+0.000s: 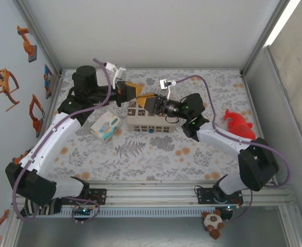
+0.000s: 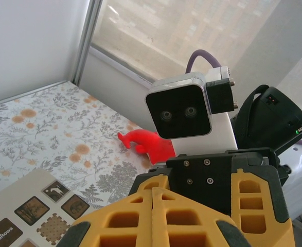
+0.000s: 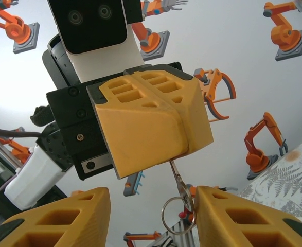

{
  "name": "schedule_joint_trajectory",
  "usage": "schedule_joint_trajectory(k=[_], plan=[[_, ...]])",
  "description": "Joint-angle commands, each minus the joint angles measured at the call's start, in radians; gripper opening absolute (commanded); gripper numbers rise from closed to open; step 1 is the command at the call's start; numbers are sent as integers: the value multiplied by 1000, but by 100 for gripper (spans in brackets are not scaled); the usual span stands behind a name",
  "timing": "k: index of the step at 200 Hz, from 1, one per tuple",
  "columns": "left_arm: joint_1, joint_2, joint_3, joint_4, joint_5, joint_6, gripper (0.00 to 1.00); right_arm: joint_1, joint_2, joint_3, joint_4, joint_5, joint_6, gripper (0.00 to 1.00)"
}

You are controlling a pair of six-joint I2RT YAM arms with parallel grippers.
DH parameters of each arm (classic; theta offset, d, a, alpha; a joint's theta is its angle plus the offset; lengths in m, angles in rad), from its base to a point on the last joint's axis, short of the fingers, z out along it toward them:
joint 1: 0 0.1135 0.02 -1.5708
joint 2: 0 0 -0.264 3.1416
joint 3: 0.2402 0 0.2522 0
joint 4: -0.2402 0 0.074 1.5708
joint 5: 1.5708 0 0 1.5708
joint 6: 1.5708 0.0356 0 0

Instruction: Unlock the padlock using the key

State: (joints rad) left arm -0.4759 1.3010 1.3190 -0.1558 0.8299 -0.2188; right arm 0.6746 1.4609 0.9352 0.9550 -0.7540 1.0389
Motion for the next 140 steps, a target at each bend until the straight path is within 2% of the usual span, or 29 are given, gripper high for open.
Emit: schedule_joint_trajectory(k=[1,54,140], plan=[[6,-25,9,-16,5,30,0,-10,-14,-11,10,15,-16,49],[10,-40,8,-30,3,36,0,-28,-79,-30,-113,33,-96,51],[10,-36,8,-24,3,30,0,-1,-42,36,-127,-2,-98,49]])
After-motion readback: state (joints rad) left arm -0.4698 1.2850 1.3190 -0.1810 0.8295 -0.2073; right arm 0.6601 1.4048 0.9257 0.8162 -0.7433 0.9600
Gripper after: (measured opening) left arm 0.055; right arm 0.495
